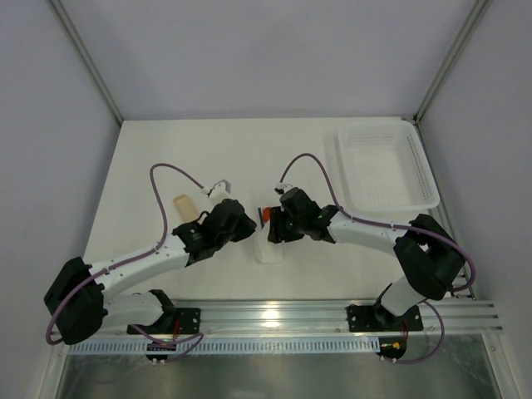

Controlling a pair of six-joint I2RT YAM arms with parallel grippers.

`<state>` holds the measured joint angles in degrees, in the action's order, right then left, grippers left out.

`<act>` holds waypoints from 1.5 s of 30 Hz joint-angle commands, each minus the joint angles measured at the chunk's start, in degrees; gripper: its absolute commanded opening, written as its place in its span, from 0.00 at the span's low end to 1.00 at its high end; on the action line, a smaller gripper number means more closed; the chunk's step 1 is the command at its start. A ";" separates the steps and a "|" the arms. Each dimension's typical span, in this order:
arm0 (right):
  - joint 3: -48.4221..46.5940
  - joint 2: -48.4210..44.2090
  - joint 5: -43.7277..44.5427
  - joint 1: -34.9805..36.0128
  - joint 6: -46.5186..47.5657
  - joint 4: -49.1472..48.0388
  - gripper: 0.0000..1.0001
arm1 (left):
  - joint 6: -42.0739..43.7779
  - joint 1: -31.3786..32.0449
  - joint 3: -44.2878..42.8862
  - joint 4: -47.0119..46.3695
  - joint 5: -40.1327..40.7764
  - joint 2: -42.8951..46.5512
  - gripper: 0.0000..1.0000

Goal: Place the utensils on the paper napkin and roll it up
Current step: Roll the napkin at the center of the board.

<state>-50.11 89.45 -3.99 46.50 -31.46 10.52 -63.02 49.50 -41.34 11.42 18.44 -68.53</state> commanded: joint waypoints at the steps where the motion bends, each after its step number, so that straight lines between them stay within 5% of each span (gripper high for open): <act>1: 0.62 -1.21 0.74 0.17 0.79 -0.77 0.52 | 0.09 0.16 -0.32 -0.96 1.52 -0.37 0.00; 5: 1.85 -1.73 0.21 0.17 1.31 -3.22 0.40 | 0.18 0.16 -0.58 -1.05 1.43 -0.72 0.00; 6: 2.38 -1.65 -0.05 0.08 1.32 -4.36 0.26 | 0.18 0.16 -0.67 -1.05 1.34 -0.73 0.00; 9: 2.99 -0.86 -2.16 0.17 1.58 -6.90 0.04 | 0.27 0.16 -0.93 -0.88 1.17 -1.16 0.00; 45: 14.95 8.20 -26.24 -7.65 -8.70 -41.02 0.04 | 0.36 0.16 -1.55 -0.78 0.72 -1.34 0.00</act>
<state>-35.79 97.17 -27.44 39.18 -38.74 -23.49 -62.81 49.50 -41.39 11.42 18.24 -70.02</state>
